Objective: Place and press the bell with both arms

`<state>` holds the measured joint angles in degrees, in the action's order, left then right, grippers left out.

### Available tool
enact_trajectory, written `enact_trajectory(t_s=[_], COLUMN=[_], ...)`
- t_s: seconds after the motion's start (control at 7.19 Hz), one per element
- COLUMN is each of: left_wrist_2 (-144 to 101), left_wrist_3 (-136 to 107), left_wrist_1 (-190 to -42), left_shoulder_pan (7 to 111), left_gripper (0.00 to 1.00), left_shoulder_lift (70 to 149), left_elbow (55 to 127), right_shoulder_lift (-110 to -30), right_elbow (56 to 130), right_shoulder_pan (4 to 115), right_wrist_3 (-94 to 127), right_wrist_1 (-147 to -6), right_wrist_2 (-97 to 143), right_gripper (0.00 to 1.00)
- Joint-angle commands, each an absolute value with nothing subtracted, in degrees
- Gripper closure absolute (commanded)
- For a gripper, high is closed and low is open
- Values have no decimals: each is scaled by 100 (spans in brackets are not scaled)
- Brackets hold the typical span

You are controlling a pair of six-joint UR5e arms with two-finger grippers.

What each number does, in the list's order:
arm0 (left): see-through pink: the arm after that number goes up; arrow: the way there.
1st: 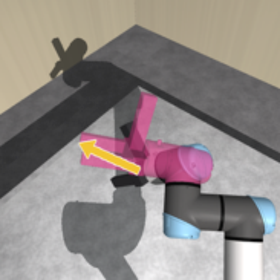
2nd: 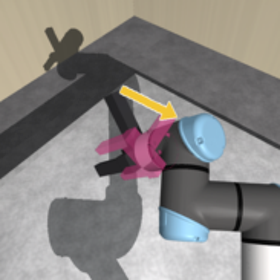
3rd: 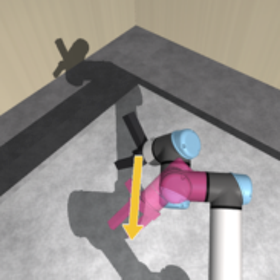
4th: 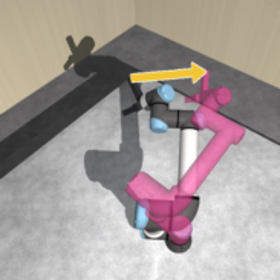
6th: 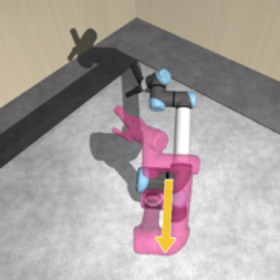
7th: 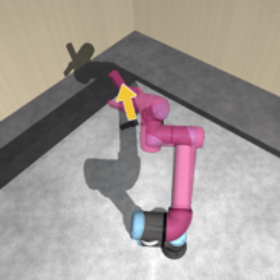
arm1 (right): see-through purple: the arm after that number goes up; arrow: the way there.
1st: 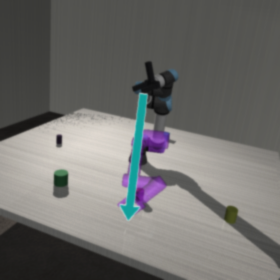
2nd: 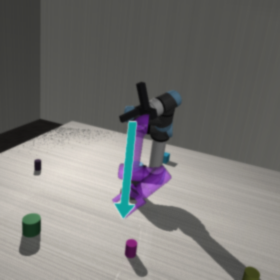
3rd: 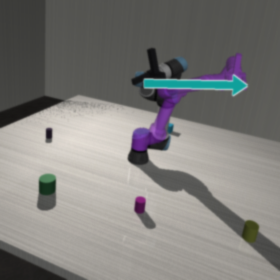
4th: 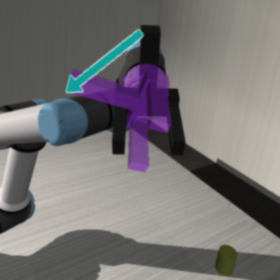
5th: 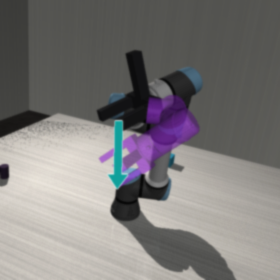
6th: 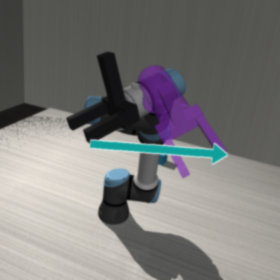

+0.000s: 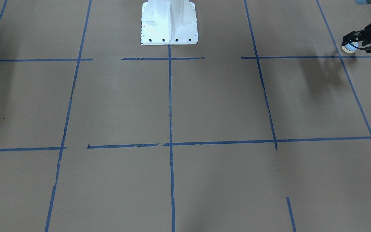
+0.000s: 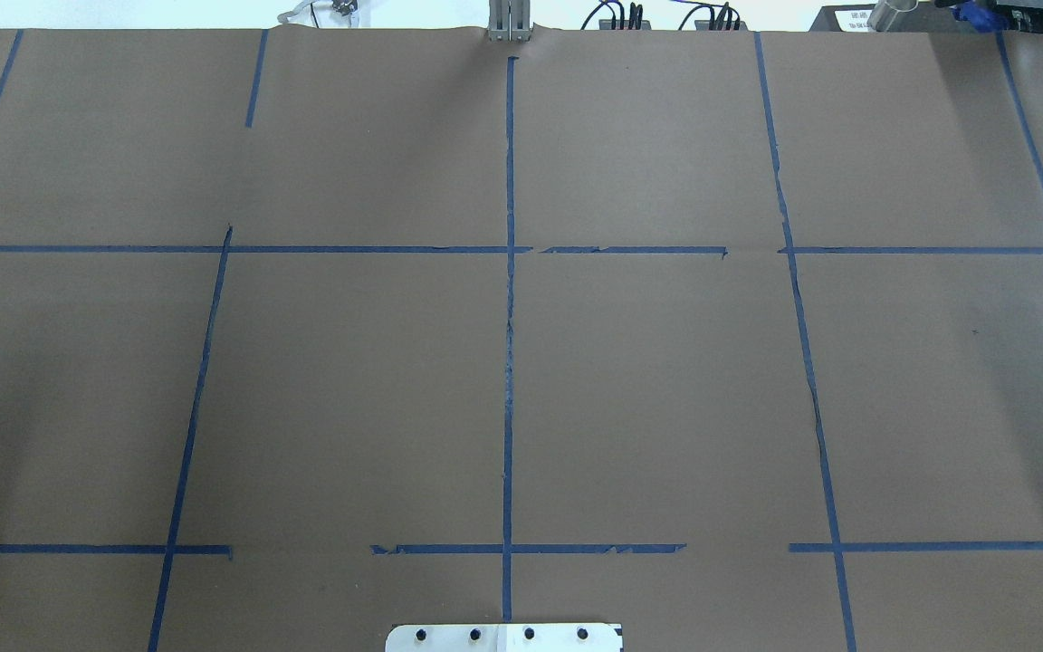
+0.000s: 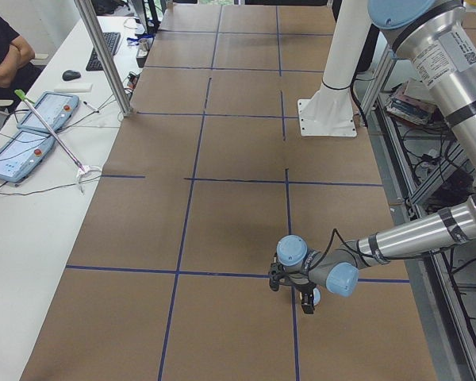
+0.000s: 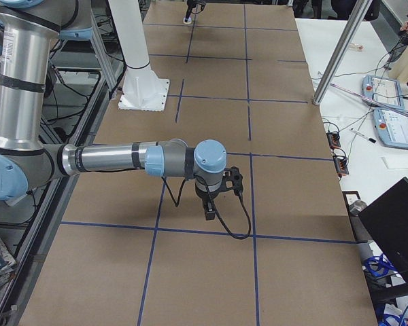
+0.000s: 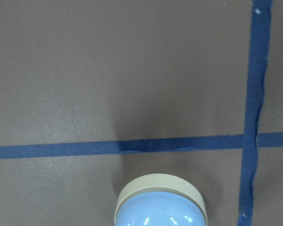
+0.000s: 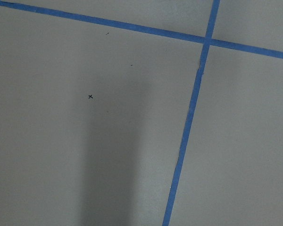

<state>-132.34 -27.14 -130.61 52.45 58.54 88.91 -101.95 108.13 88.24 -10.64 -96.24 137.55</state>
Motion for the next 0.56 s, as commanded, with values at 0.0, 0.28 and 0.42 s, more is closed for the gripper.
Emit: enact_trajectory(t_s=[0.0, 0.28, 0.42], left_wrist_2=[-13262, -13263, -13263], left_wrist_3=[-2725, -2716, -2707], left_wrist_1=[-13122, -13113, -13122], left_shoulder_pan=[5133, 5045, 5036], left_gripper=[0, 0, 2], left_shoulder_lift=[5906, 6002, 6012], left_elbow=[8807, 8719, 8684], right_shoulder_lift=[-10195, -10195, -10195], right_elbow=[10819, 10819, 10819], right_shoulder_pan=[8824, 8824, 8824], right_wrist_3=[-1063, -1063, -1063], right_wrist_1=[-9615, -9615, -9624], right_wrist_2=[13755, 13755, 13755], right_gripper=[0, 0, 0])
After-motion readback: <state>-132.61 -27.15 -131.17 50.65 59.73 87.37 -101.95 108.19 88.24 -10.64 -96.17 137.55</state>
